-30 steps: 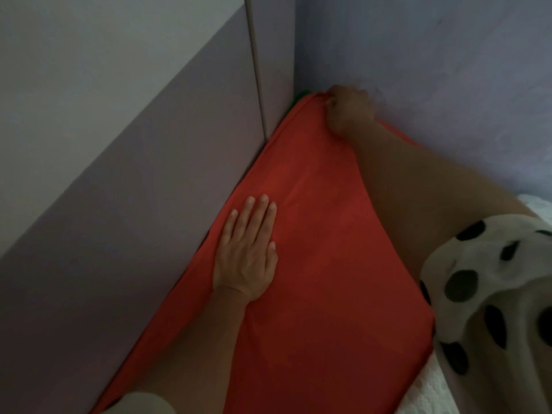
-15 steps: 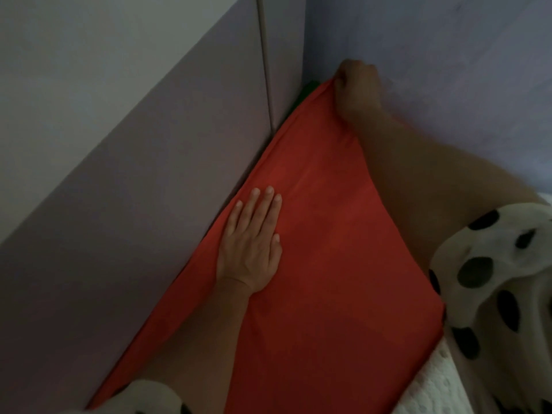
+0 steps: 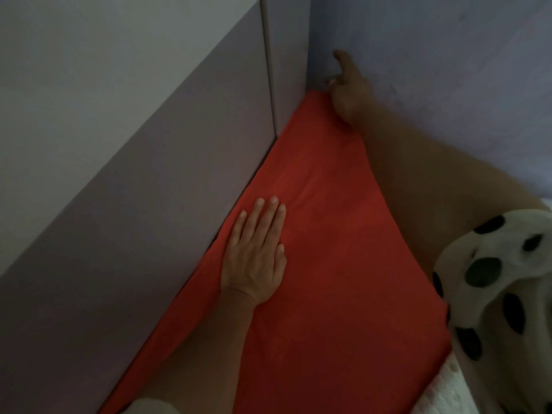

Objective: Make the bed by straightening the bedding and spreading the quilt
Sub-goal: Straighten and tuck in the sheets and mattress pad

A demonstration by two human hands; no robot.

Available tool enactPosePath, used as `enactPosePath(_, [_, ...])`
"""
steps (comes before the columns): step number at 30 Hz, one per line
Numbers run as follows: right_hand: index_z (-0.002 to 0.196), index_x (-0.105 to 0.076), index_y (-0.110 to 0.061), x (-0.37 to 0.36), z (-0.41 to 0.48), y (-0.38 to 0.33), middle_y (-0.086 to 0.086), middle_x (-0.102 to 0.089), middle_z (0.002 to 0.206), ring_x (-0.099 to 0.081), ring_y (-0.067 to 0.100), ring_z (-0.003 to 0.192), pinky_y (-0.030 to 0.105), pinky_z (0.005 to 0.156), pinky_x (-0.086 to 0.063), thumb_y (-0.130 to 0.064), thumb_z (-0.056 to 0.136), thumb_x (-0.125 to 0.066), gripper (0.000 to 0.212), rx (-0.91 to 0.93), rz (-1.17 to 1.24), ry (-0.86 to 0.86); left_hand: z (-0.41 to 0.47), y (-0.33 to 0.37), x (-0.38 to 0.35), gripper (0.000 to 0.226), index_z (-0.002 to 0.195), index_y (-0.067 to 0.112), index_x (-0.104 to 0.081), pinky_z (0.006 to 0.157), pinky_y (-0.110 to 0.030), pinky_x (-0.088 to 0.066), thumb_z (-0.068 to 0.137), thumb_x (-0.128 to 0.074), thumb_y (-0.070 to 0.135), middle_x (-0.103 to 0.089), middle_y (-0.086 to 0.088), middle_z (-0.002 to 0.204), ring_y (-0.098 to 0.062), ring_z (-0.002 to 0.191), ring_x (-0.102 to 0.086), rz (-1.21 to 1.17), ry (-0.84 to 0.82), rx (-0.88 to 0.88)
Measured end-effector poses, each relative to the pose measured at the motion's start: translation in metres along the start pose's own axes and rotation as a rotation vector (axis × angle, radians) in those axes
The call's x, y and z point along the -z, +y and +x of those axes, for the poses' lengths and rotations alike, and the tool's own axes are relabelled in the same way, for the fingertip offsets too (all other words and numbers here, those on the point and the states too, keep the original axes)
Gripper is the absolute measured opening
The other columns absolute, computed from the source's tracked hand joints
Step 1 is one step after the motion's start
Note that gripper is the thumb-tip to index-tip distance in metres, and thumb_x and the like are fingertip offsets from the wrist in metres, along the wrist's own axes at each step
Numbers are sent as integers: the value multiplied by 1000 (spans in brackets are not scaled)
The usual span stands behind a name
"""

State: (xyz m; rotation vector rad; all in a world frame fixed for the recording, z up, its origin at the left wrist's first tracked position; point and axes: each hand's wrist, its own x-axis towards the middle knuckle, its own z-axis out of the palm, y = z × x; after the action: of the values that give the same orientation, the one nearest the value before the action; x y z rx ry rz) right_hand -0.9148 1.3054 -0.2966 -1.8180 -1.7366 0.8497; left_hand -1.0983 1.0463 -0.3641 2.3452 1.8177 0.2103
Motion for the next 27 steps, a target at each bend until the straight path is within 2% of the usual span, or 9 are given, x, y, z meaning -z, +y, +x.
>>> enactPosePath(3, [149,-29,-10,3,2,7,15,-35,151,-34,27,139,30,114,-23,-27,104,-33,49,-44,-238,-199,-1,1,0,65,152,15,-18,119,-43,-14,90,-31,31,-13,-1,160,-19,148,-7,1,4,1])
enactPosePath(5, [146,-35,-9,4,3,11,13,-31,154,-29,25,142,30,115,-19,-31,105,-28,48,-12,-323,-249,-1,1,0,65,152,15,-17,119,-43,-13,90,-32,31,-12,-1,160,-19,148,-6,0,1,2])
enactPosePath(10, [149,-31,-11,-1,6,18,12,-28,155,-26,26,143,33,118,-17,-38,105,-20,52,4,-423,-242,-1,0,-1,66,153,16,-15,119,-43,-11,91,-31,31,-9,0,160,-17,148,-4,9,-11,7])
enactPosePath(12, [143,-40,-10,-9,1,16,17,-39,148,-38,33,136,41,114,-27,-39,104,-20,53,25,-485,-135,0,-1,-2,65,153,16,-16,119,-43,-11,91,-31,31,-10,0,160,-17,148,-4,14,-12,12])
enactPosePath(14, [135,-48,-11,-16,-14,12,18,-48,139,-48,37,124,45,103,-37,-40,101,-24,50,59,-573,62,0,-2,-2,66,153,16,-17,120,-42,-10,90,-32,31,-11,0,160,-17,148,-4,18,-16,13])
enactPosePath(17, [128,-51,-10,-28,-58,4,16,-50,136,-47,36,122,45,97,-37,-34,96,-34,44,93,-626,302,0,-2,-1,67,153,16,-16,120,-42,-9,90,-32,31,-10,1,160,-17,148,-3,36,-22,14])
enactPosePath(19, [134,-47,-13,-38,-96,5,14,-43,144,-37,34,134,45,105,-30,-36,96,-35,46,77,-594,359,-1,0,1,67,153,16,-16,120,-42,-10,89,-32,31,-10,1,160,-17,148,-4,38,-16,12])
enactPosePath(23, [152,-22,-24,-50,-132,25,9,-16,160,-6,28,148,48,118,-4,-50,98,-28,60,40,-583,204,0,1,3,68,152,15,-18,119,-42,-11,88,-34,31,-13,0,160,-18,148,-7,56,-2,6])
enactPosePath(27, [151,-22,-30,-40,-114,33,3,-16,160,-6,23,148,47,117,-2,-51,98,-30,58,82,-560,90,-1,2,3,68,152,15,-19,119,-42,-11,88,-33,31,-13,0,160,-18,148,-8,59,4,-1])
